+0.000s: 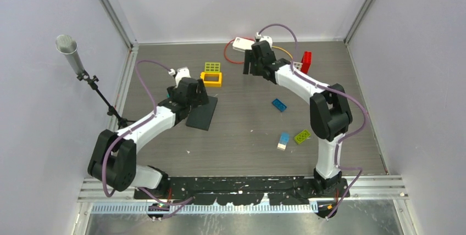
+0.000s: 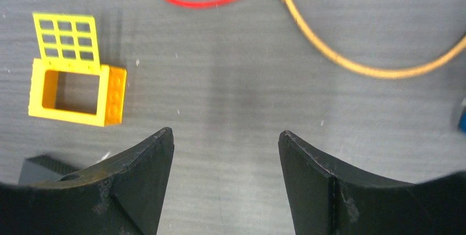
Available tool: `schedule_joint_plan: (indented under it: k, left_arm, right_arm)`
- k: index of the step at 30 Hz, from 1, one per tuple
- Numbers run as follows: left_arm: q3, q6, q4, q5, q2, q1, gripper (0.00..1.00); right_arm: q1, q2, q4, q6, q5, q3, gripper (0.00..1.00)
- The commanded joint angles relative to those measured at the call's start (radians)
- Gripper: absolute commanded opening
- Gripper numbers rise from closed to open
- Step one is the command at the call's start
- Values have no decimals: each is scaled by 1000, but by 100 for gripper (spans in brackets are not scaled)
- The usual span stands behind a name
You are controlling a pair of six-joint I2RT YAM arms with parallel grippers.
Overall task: Insert the plug into the switch port
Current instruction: Adjust the switch port at the center of the board, then move the switch port to the center of the board.
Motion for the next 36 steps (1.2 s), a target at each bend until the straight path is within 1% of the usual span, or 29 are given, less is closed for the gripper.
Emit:
schedule_joint_plan:
  k: [1,4,5,8,11,13,17,21,23,25,28,33,35,36]
  left_arm:
    - [2,-5,101,-22,6,-3,99]
    - [-25,-6,130,-49,-4,-3,99]
    - [-27,-7,133,-61,1,-3,99]
    - [-19,-9,127,-72,24,-3,99]
    - [-5,-9,126,-67,54,-3,99]
    - [6,-8,122,-68,68,-2,99]
    - [14,0,118,-66,73,-3,99]
    - [54,78,162,6,53,-4,99]
    - [140,116,166,57,80,-4,100]
    - [287,132,104,88,168,2,100]
    - [544,156,50,175,340,21,100]
    - [880,163,-8,301,659,48,99]
    - [956,157,-5,330,768,52,99]
    - [969,156,24,334,797,52,99]
  right_arm:
    - [-20,84,-13,-165,42,163,75]
    - [-53,179,-28,-224,28,296,78]
    - [-69,220,-45,-229,21,376,78]
    - [-99,344,-105,-219,1,548,78]
    - [-130,436,-83,-185,-15,666,78]
    - [-144,480,-31,-142,-60,698,78]
    - [-164,522,95,-66,-147,687,78]
    - [-165,543,157,-56,-194,684,78]
    - [-166,555,168,-52,-182,692,78]
    - [-169,567,173,-35,-169,707,78]
    - [-178,589,183,13,-135,727,78]
    - [-194,643,254,131,-97,749,78]
    - [-200,669,318,179,-93,754,78]
    - [-203,686,342,202,-91,763,78]
